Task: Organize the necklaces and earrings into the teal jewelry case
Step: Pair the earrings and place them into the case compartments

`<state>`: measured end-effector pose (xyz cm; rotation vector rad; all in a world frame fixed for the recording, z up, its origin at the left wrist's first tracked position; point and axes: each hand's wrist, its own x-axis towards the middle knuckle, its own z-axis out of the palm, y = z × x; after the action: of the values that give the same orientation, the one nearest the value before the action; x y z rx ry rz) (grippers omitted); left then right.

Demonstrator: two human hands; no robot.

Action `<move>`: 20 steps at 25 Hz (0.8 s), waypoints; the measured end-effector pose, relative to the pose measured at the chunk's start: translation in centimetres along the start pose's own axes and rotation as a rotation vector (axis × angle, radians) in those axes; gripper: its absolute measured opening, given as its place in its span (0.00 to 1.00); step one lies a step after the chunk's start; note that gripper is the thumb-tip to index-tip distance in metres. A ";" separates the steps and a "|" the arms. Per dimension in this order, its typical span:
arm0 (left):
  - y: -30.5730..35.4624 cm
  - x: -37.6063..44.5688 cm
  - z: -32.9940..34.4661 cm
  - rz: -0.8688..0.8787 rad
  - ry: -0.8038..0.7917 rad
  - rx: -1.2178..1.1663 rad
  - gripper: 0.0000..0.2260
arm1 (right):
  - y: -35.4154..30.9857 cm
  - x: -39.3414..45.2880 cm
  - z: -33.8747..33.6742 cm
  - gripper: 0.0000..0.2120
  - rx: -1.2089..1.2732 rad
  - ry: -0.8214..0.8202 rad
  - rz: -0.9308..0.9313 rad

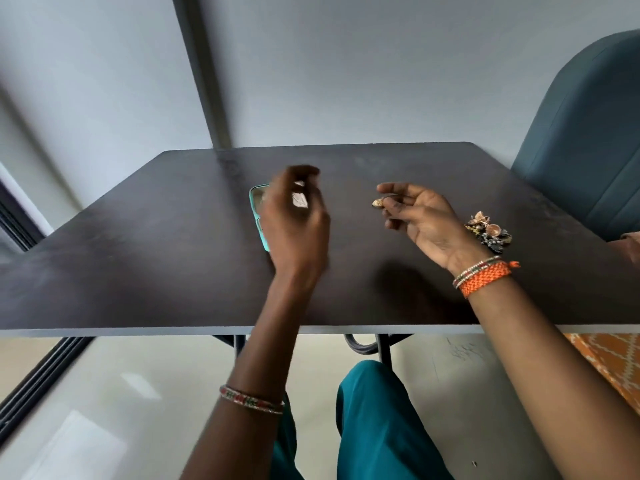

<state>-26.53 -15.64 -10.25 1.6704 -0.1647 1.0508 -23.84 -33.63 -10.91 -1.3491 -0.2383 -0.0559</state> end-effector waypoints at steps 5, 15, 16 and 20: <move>-5.8 3.7 -3.8 -0.491 -0.238 0.430 0.19 | 2.1 4.3 3.7 0.07 0.121 -0.064 0.096; -6.6 1.2 -4.5 -0.379 -0.554 0.625 0.21 | 5.2 5.8 5.5 0.05 -0.290 -0.168 0.066; -6.6 1.1 -4.5 -0.371 -0.555 0.625 0.21 | 5.2 5.7 5.5 0.05 -0.289 -0.156 0.058; -6.8 1.1 -4.4 -0.351 -0.547 0.631 0.21 | 5.7 5.6 6.0 0.05 -0.318 -0.162 -0.019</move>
<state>-24.28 -8.93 -14.34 2.4275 0.1230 0.3670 -18.19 -26.01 -14.06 -1.6706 -0.3917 0.0000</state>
